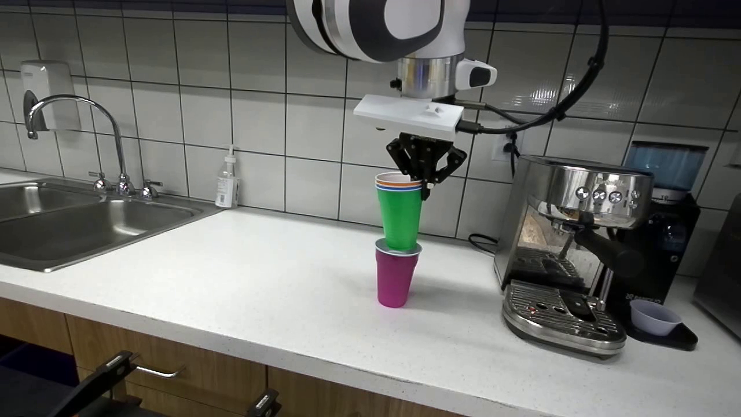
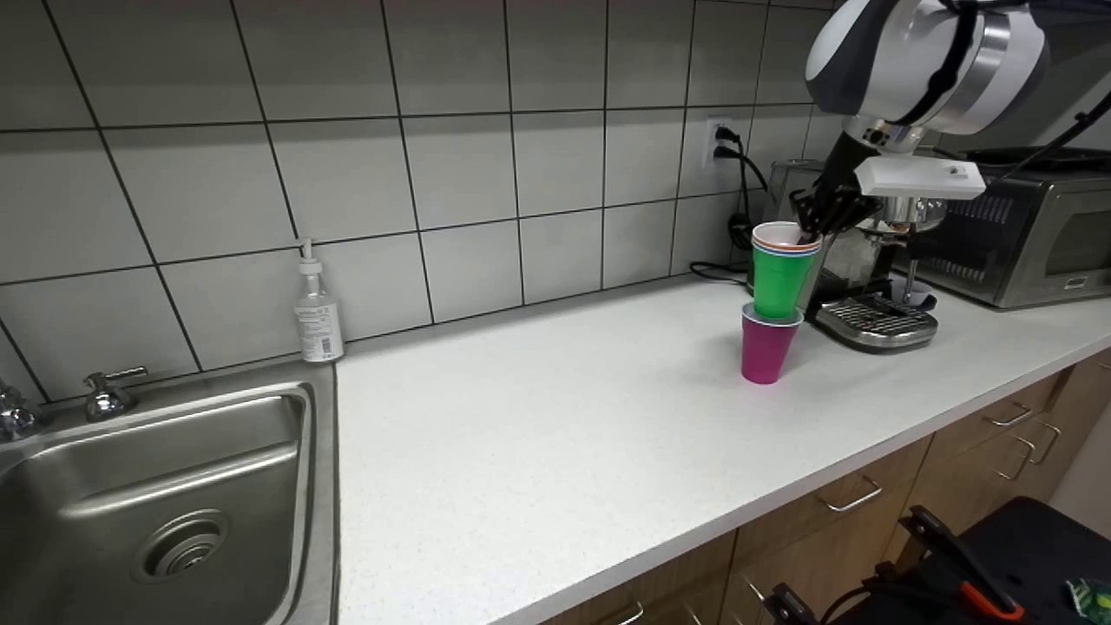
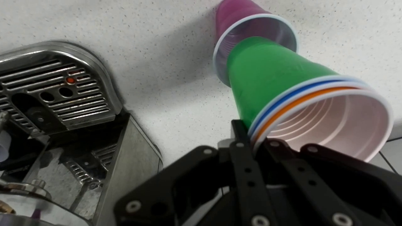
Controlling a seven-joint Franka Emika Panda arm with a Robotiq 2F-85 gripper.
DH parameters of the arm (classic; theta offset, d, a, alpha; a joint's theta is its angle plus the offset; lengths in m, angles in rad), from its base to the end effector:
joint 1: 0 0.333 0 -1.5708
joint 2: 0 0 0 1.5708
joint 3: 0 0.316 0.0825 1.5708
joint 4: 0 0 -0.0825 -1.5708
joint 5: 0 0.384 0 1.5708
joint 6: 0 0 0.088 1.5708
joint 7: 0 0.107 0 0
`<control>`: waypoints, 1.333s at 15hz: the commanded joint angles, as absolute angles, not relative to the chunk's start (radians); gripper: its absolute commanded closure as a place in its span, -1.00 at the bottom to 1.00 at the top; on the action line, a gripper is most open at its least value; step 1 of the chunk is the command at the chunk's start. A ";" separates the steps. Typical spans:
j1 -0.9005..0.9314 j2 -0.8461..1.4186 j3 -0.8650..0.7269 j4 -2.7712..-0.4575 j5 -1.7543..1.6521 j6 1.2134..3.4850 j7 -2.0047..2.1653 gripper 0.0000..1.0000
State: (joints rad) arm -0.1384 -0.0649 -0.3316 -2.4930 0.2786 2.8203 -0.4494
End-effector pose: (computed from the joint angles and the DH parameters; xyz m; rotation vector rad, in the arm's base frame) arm 0.4363 -0.2370 0.3488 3.0199 -0.4126 0.6390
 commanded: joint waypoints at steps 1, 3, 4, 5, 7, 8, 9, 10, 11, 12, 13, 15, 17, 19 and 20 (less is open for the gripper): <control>-0.130 -0.030 -0.329 -2.464 0.307 2.824 -0.443 0.97; -0.128 -0.018 -0.328 -2.461 0.312 2.821 -0.443 0.97; -0.128 -0.011 -0.328 -2.459 0.315 2.820 -0.442 0.97; -0.127 -0.005 -0.329 -2.457 0.317 2.819 -0.442 0.97; -0.126 0.007 -0.328 -2.453 0.324 2.818 -0.443 0.97; -0.125 0.014 -0.328 -2.449 0.332 2.816 -0.445 0.97; -0.125 0.022 -0.328 -2.444 0.338 2.814 -0.446 0.97; -0.125 0.030 -0.327 -2.440 0.343 2.813 -0.445 0.97; -0.125 0.038 -0.326 -2.436 0.350 2.810 -0.446 0.97; -0.126 0.046 -0.326 -2.433 0.355 2.810 -0.445 0.97; -0.126 0.054 -0.326 -2.429 0.357 2.810 -0.444 0.97; -0.128 0.071 -0.325 -2.423 0.365 2.809 -0.445 0.97; -0.129 0.088 -0.325 -2.416 0.377 2.808 -0.445 0.97; -0.131 0.103 -0.324 -2.409 0.392 2.805 -0.448 0.97; -0.132 0.109 -0.323 -2.405 0.402 2.804 -0.449 0.97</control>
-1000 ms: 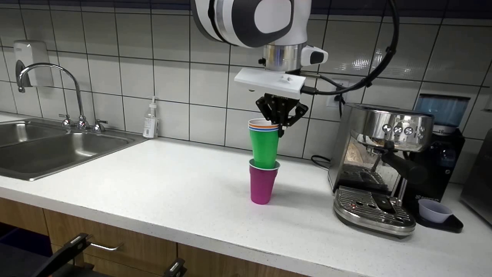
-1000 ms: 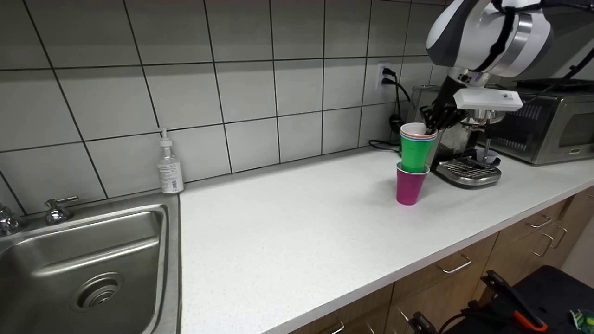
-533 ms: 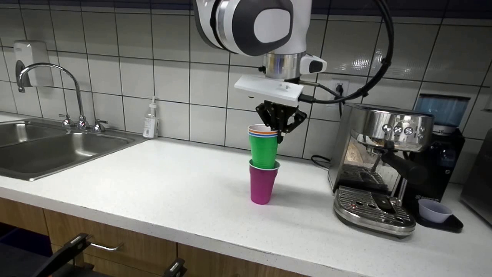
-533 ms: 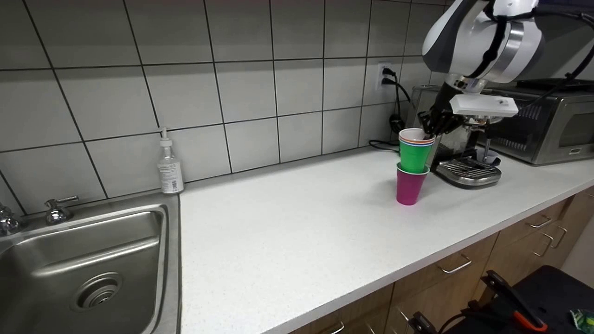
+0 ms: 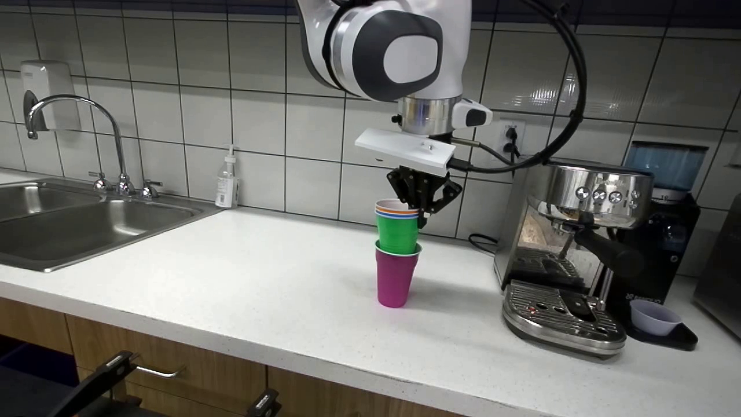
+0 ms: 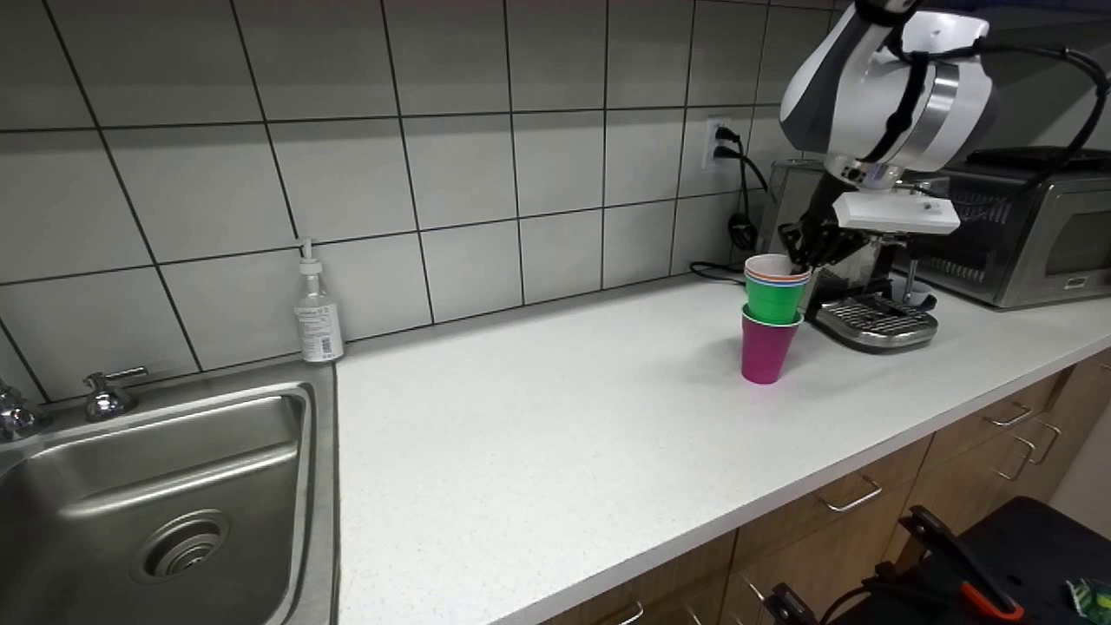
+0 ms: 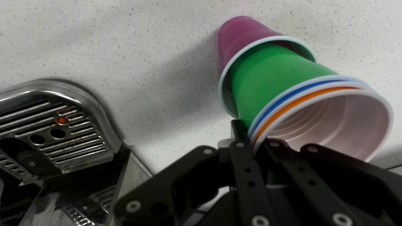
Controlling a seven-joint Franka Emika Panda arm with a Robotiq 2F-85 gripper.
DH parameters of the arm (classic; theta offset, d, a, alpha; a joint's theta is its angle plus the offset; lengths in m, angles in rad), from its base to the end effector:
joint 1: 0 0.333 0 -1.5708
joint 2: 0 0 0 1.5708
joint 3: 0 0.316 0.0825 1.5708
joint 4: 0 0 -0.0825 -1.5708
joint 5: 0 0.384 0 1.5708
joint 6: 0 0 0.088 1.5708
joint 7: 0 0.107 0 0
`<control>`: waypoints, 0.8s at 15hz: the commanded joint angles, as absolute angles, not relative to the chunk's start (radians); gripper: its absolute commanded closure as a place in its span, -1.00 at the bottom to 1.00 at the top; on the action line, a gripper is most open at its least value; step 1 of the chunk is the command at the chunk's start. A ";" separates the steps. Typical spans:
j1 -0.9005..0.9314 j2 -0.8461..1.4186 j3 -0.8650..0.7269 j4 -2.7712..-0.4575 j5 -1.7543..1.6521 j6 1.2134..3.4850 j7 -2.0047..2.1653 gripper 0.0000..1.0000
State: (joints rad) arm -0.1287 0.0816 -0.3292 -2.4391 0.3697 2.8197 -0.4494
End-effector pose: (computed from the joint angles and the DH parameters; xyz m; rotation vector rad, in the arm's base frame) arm 0.4508 -0.2425 0.3013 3.0498 -0.5184 0.5225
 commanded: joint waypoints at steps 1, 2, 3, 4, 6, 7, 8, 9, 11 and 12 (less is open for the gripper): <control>-0.133 0.115 -0.322 -2.402 0.412 2.801 -0.452 0.97; -0.133 0.120 -0.320 -2.400 0.426 2.801 -0.454 0.97; -0.134 0.126 -0.319 -2.397 0.440 2.800 -0.456 0.97; -0.135 0.131 -0.317 -2.395 0.453 2.800 -0.459 0.97; -0.137 0.141 -0.314 -2.391 0.476 2.801 -0.463 0.97; -0.138 0.145 -0.313 -2.389 0.489 2.801 -0.466 0.97; -0.138 0.149 -0.312 -2.388 0.499 2.801 -0.469 0.97; -0.139 0.153 -0.311 -2.387 0.509 2.801 -0.470 0.97; -0.139 0.161 -0.312 -2.385 0.523 2.802 -0.471 0.97; -0.139 0.165 -0.312 -2.384 0.528 2.802 -0.471 0.97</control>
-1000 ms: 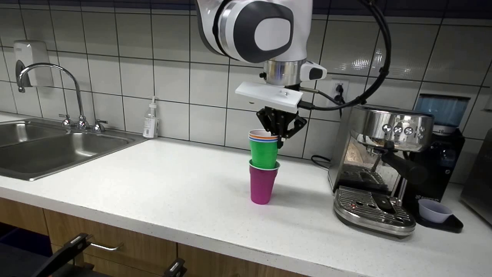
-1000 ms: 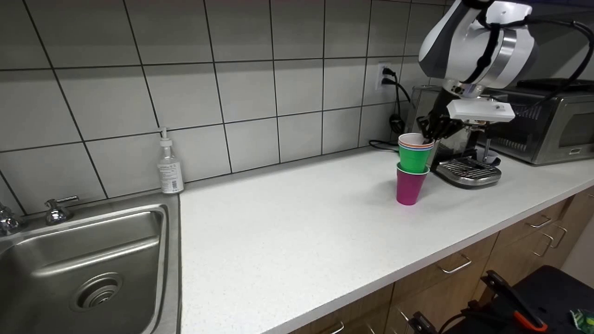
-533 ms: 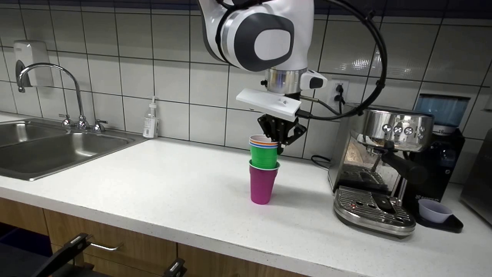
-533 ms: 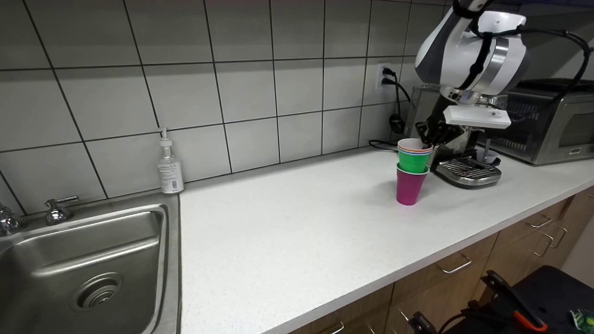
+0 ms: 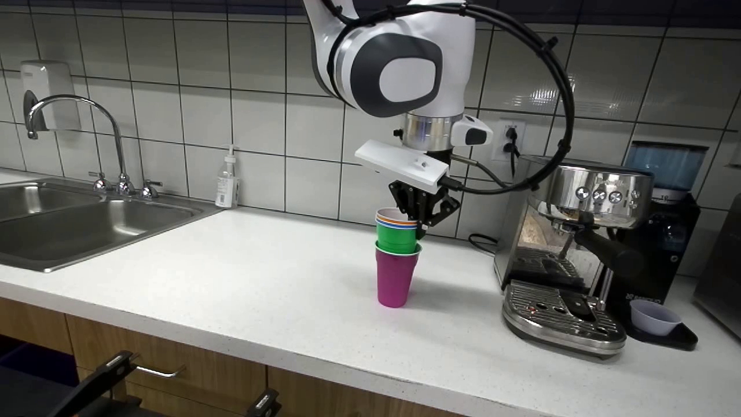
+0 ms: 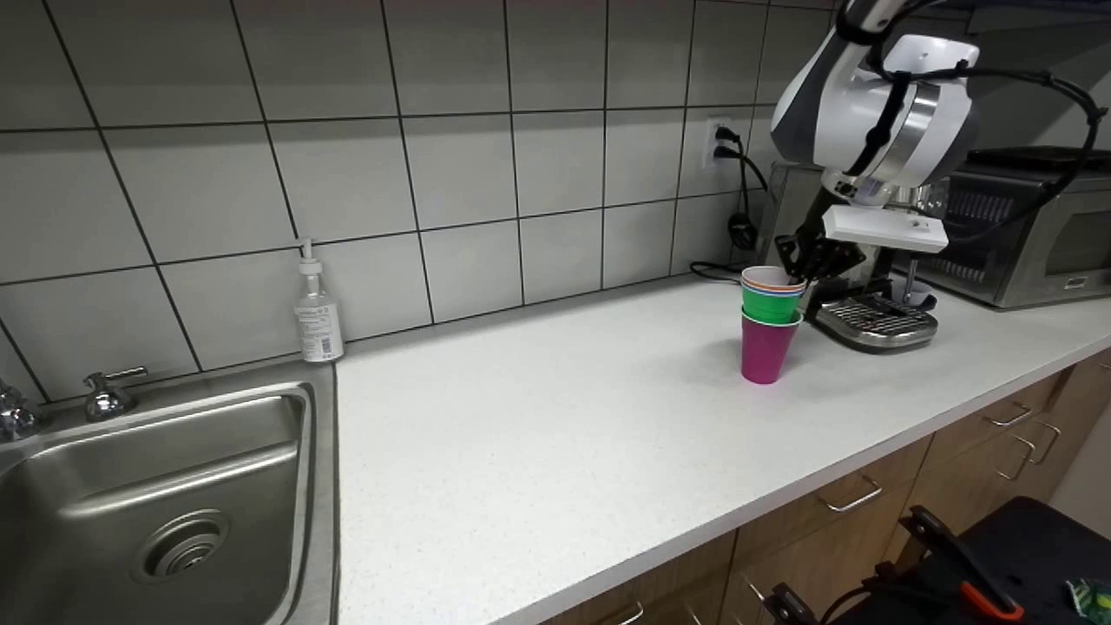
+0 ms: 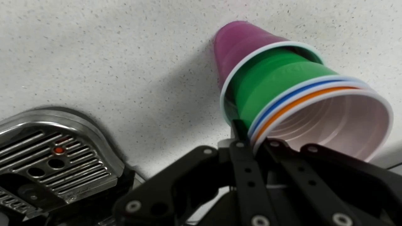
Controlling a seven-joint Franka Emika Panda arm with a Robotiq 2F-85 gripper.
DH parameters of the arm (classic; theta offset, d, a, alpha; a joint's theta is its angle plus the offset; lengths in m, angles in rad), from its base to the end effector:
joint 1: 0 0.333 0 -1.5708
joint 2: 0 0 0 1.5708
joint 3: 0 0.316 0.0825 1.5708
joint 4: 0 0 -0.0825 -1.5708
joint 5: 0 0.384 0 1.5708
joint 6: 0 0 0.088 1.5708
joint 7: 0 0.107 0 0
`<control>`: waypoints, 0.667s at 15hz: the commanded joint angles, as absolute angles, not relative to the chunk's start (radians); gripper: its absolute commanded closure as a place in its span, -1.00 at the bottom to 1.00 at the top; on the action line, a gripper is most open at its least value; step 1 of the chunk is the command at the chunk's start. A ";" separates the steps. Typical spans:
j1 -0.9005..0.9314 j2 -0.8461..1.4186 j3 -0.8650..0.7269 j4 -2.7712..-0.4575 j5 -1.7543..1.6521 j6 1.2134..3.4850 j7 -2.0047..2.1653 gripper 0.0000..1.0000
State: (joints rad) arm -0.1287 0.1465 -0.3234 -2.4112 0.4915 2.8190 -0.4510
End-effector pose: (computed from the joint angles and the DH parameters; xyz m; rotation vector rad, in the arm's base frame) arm 0.4541 -0.2474 0.2798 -2.9935 0.6654 -0.4925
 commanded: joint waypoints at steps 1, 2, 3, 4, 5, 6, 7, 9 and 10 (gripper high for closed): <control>-0.138 0.168 -0.313 -2.384 0.530 2.802 -0.470 0.97; -0.137 0.174 -0.314 -2.383 0.528 2.806 -0.466 0.97; -0.137 0.177 -0.314 -2.381 0.530 2.804 -0.467 0.97; -0.137 0.181 -0.314 -2.382 0.529 2.805 -0.467 0.97; -0.137 0.185 -0.314 -2.382 0.529 2.805 -0.467 0.97; -0.137 0.187 -0.314 -2.381 0.529 2.804 -0.466 0.97; -0.137 0.190 -0.314 -2.381 0.530 2.805 -0.467 0.97; -0.137 0.195 -0.314 -2.380 0.528 2.805 -0.465 0.97; -0.137 0.197 -0.314 -2.379 0.527 2.805 -0.464 0.97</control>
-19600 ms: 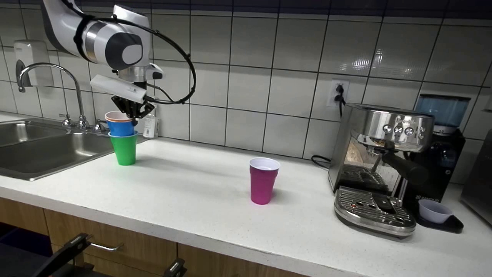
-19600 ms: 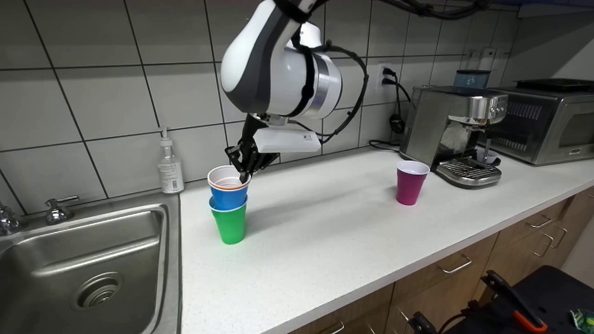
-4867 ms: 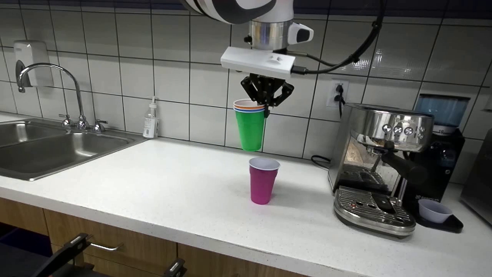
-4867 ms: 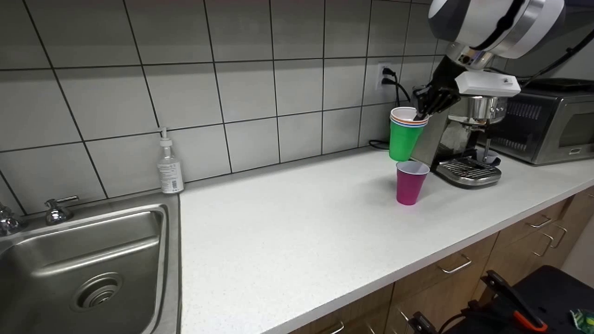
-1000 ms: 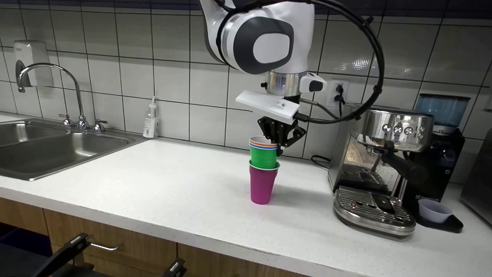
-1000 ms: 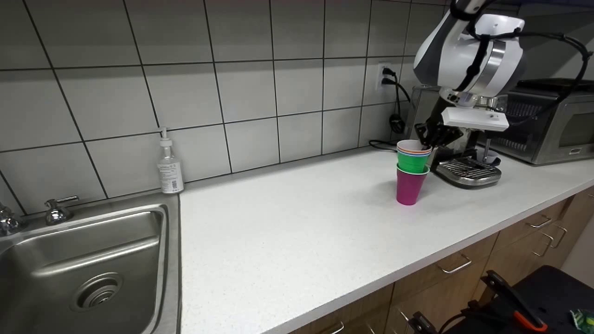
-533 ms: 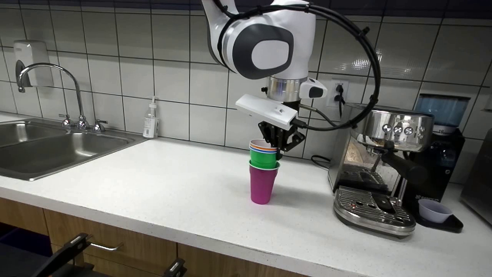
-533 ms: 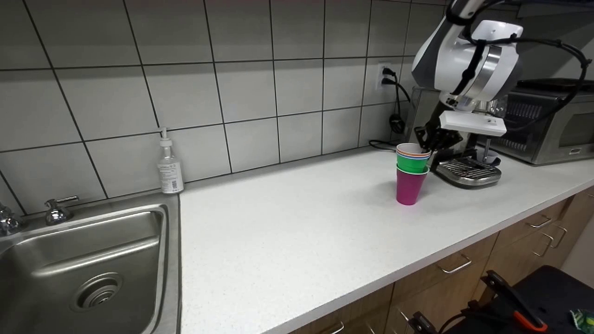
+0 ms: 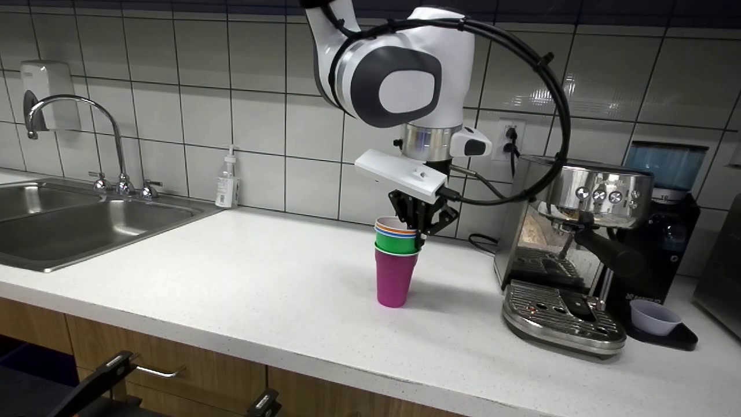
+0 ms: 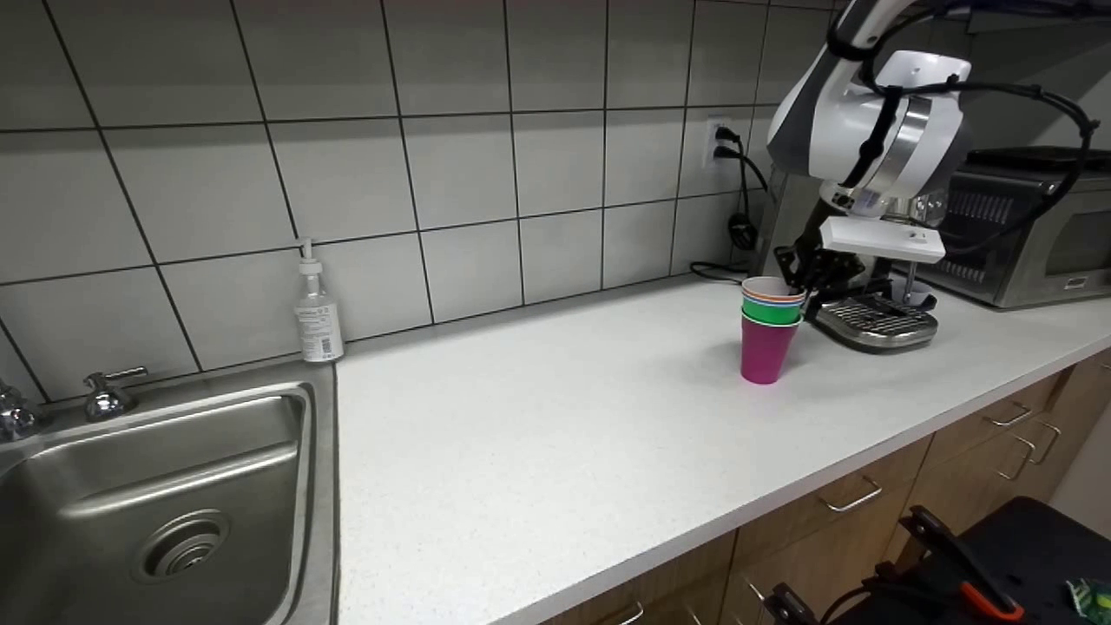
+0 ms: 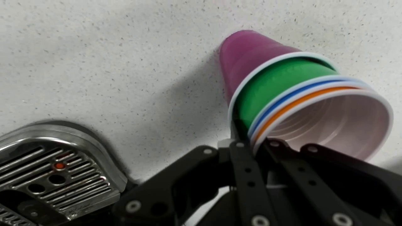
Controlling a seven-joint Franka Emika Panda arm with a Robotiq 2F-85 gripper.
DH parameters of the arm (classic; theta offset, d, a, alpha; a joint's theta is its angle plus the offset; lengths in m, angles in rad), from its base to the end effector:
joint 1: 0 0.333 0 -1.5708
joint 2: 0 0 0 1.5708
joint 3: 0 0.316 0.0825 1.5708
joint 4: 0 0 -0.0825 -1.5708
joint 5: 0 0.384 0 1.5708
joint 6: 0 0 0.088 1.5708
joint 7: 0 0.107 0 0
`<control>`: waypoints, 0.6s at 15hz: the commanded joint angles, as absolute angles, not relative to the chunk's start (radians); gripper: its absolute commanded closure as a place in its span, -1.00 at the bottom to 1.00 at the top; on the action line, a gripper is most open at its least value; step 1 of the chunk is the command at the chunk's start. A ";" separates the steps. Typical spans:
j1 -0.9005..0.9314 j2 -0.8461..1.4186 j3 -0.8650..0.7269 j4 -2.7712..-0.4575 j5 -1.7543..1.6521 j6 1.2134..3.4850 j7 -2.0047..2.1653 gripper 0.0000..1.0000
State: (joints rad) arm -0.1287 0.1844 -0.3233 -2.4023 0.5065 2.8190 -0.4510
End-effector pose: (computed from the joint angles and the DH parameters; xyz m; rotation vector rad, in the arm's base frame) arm 0.4542 -0.2488 0.2648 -2.9948 0.6859 -0.4519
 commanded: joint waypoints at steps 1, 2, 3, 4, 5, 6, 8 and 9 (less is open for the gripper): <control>-0.137 0.198 -0.315 -2.379 0.526 2.805 -0.464 0.97; -0.136 0.199 -0.315 -2.378 0.525 2.804 -0.464 0.97; -0.135 0.200 -0.318 -2.378 0.520 2.802 -0.459 0.37; -0.135 0.199 -0.319 -2.378 0.518 2.802 -0.459 0.32; -0.135 0.200 -0.319 -2.378 0.516 2.802 -0.458 0.22; -0.134 0.201 -0.320 -2.378 0.515 2.803 -0.456 0.09; -0.134 0.201 -0.320 -2.377 0.514 2.803 -0.457 -0.21; -0.134 0.201 -0.320 -2.377 0.514 2.802 -0.457 -0.38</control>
State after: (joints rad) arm -0.1287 0.1922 -0.3234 -2.3988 0.5065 2.8190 -0.4510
